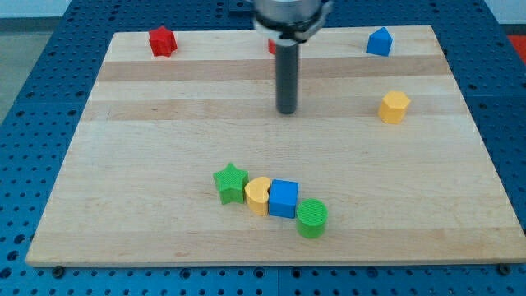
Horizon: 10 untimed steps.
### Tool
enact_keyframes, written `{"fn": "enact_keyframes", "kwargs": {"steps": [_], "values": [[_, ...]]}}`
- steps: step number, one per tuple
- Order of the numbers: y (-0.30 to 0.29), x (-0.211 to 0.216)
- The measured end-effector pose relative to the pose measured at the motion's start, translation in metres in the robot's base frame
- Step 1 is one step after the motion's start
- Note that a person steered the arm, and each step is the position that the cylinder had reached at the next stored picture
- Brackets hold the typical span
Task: Move the yellow hexagon above the blue cube
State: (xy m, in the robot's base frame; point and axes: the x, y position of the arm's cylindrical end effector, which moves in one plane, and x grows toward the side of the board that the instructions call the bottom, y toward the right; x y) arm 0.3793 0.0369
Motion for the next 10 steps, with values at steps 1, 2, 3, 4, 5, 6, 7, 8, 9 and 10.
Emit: {"fn": "enact_keyframes", "kwargs": {"steps": [1,2,3,4,5,6,7,8,9,10], "values": [[0.050,-0.018],[0.102,-0.027],[0.149,-0.027],[0.165,-0.021],[0.165,-0.005],[0.163,0.016],[0.157,0.035],[0.143,0.044],[0.123,0.045],[0.102,0.054]]}}
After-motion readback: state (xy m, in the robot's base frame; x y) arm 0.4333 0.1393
